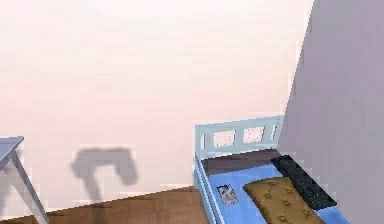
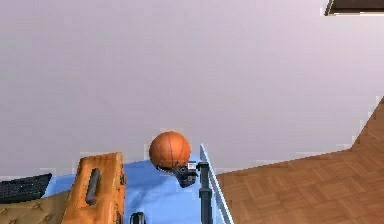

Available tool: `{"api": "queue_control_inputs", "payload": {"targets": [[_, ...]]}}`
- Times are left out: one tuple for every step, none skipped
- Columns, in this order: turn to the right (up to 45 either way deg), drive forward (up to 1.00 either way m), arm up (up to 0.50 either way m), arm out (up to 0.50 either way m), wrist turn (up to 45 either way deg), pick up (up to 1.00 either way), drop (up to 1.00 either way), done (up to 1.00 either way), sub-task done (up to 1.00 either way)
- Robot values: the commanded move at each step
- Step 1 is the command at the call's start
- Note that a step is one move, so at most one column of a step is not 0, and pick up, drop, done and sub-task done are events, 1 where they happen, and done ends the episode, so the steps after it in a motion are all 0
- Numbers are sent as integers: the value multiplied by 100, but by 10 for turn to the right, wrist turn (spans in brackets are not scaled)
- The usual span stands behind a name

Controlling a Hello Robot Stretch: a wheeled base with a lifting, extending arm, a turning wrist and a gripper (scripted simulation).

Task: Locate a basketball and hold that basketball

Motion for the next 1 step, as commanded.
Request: {"api": "queue_control_inputs", "payload": {"targets": [[0,0,0,0,0,0,0,100,0]]}}
